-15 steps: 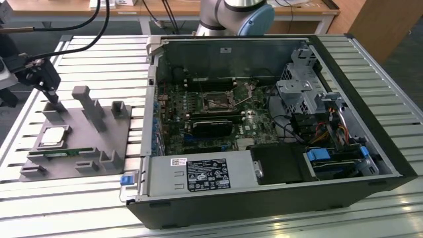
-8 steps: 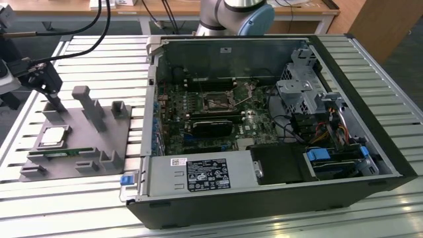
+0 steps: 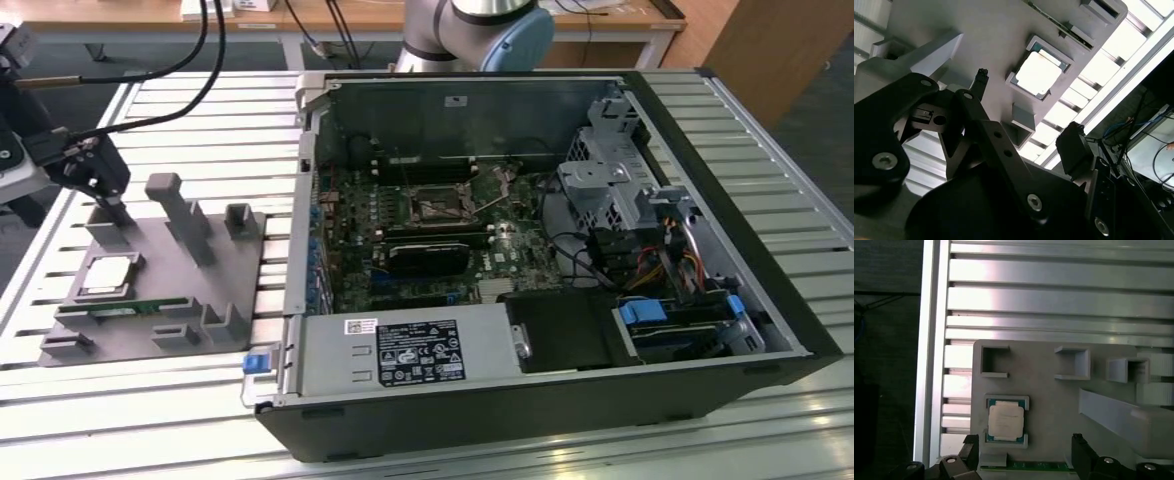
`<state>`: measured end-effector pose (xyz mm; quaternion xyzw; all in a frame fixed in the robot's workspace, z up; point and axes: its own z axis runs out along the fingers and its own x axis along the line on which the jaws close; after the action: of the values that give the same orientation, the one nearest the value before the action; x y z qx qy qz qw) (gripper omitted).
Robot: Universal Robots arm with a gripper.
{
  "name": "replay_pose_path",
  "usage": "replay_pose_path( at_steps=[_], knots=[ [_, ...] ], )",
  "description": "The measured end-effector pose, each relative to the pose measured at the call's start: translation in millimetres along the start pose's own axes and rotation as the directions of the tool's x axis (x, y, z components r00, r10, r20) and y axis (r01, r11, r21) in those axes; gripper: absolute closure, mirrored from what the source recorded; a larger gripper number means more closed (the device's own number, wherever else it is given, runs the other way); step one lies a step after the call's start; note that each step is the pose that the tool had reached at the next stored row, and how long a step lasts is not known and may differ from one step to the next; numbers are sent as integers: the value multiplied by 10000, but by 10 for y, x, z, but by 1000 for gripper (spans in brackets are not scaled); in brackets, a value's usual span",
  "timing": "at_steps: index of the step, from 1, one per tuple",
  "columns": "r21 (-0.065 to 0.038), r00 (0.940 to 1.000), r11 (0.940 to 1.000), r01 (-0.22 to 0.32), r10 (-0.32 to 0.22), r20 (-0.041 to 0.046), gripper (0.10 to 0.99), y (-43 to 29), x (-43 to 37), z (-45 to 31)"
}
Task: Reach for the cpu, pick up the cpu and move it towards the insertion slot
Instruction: 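Pick up the cpu and move it towards the insertion slot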
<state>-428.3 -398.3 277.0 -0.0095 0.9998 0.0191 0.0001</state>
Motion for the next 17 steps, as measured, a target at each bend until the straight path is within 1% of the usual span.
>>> replay_pose_path(
  at_steps=[8,9,10,11,12,17],
  knots=[
    [-1,10000,10000,0,0,1,263,-12,4,103],
    [2,10000,10000,1,-1,0,251,-14,5,121],
    [3,10000,10000,1,-1,-1,196,-15,5,138],
    [2,10000,10000,1,-1,-1,196,-16,6,158],
    [2,10000,10000,1,-1,0,133,-17,8,176],
    [2,10000,10000,-1,1,0,133,-24,16,267]
  ],
)
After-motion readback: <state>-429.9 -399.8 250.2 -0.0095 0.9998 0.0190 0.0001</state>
